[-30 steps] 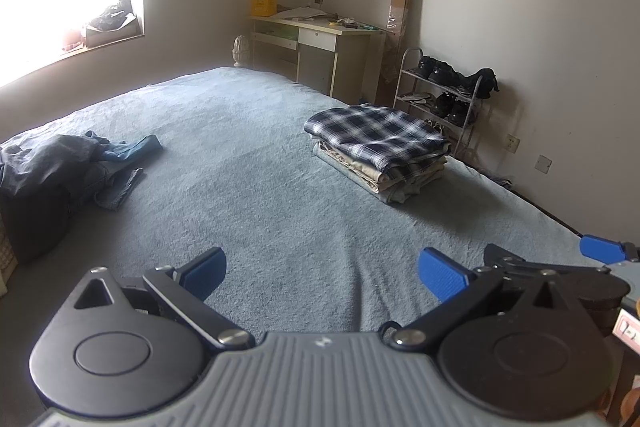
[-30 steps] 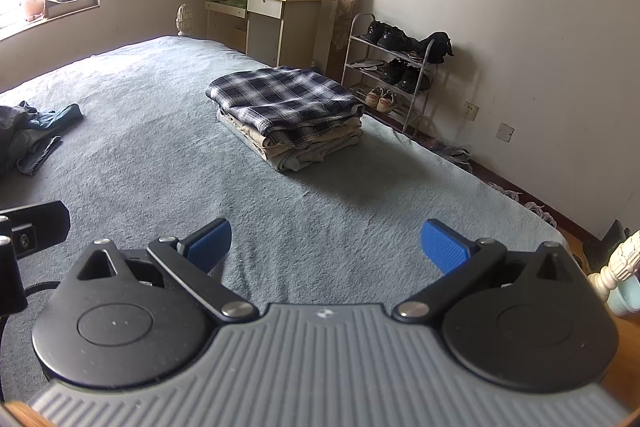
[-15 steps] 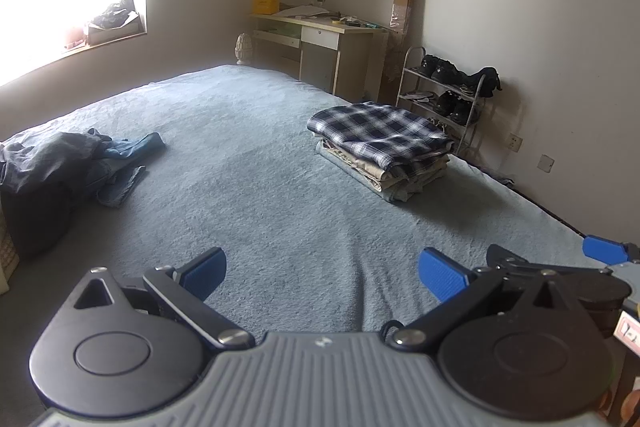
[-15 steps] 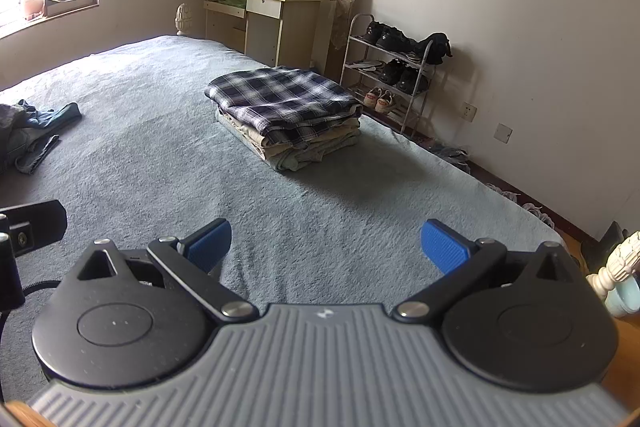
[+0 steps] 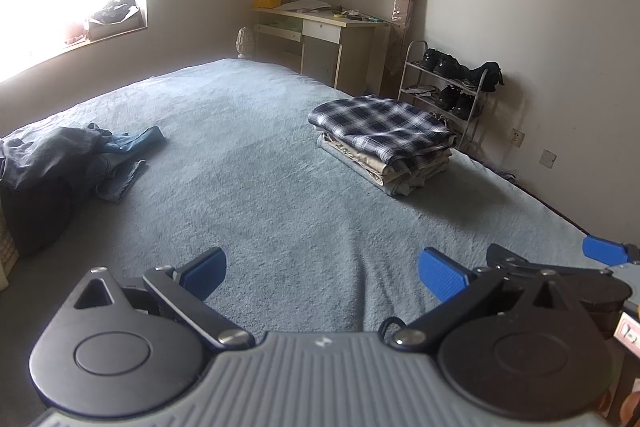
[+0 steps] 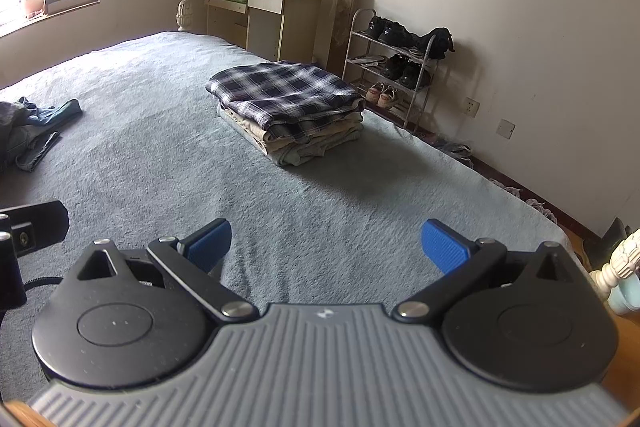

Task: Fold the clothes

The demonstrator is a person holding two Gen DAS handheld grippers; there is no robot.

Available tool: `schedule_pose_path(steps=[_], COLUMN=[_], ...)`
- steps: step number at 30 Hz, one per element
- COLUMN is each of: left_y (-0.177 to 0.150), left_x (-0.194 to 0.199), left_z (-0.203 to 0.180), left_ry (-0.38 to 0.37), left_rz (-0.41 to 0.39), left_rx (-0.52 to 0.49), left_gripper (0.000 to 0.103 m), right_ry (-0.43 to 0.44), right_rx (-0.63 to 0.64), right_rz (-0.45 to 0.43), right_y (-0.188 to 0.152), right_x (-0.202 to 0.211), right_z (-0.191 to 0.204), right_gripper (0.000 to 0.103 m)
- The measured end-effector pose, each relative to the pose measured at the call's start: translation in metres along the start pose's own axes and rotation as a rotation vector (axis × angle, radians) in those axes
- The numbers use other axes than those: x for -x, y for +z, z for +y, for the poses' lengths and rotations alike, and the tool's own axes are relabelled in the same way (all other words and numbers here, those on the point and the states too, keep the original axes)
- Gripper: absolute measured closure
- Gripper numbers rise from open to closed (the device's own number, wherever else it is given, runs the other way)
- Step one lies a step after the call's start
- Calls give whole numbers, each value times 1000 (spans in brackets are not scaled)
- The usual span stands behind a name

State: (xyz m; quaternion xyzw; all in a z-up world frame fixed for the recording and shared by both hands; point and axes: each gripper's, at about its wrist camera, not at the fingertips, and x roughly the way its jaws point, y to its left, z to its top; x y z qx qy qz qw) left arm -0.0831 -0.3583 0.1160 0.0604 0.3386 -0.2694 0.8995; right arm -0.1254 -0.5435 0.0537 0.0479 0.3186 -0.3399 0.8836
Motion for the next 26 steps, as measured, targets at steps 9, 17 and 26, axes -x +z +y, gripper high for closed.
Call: schedule_pose_path(steps=[9, 17, 26], left_y=[0, 0, 0], left_x=[-1, -1, 0], left_z=[0, 1, 2], left_ry=[1, 3, 4], left_rz=[5, 5, 6], left_rx=[1, 6, 10], left_gripper=[0, 0, 0], right_ry=[0, 2, 2], right_rx=[-3, -2, -2], right_rz=[3, 6, 6], right_y=[0, 0, -1], right_x=[-1, -2, -1], right_z=[0, 1, 2], right_gripper=[1, 1, 1])
